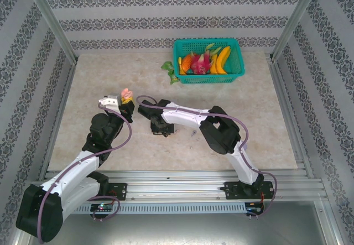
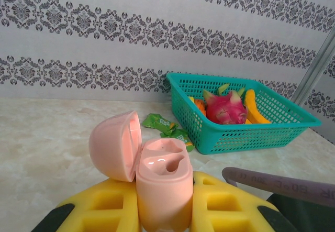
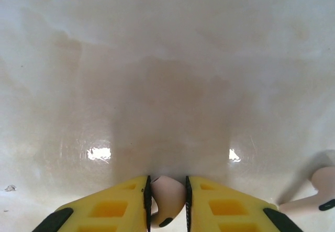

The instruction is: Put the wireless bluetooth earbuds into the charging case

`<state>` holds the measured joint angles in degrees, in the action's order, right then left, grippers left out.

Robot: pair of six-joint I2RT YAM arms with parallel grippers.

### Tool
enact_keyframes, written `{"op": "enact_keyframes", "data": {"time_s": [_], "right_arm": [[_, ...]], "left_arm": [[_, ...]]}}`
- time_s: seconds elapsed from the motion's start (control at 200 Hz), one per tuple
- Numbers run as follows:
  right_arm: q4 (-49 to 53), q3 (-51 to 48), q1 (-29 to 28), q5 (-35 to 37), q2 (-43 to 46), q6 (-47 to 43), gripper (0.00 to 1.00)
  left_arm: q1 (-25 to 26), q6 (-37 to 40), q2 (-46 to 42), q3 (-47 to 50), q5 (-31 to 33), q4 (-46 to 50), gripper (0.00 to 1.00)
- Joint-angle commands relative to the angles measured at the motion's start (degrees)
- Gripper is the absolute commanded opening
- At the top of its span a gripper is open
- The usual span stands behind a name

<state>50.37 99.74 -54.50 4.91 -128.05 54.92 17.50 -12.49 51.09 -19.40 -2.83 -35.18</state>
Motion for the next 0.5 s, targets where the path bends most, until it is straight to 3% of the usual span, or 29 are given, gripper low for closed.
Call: {"op": "enact_keyframes", "data": {"time_s": [0.0,0.26,0.495], "right_arm": [[-2.7,1.5,0.0,-0.9,-1.1,-5.4,0.24],[-1.1,2.6,0.0,-2.6,-0.3,-22.8,0.24],[3.7,4.3,0.2,-2.2,-0.6,-32.9,0.25]], "left_arm": [[-0.7,-0.9,-0.8,-0.4,-0.8,-2.3,0.0],[-0.6,-1.4,-1.4,-0.6,-0.8,-2.0,0.0],[-0.7,-1.6,-1.7,-0.8,-0.7,-1.8,0.0]]}}
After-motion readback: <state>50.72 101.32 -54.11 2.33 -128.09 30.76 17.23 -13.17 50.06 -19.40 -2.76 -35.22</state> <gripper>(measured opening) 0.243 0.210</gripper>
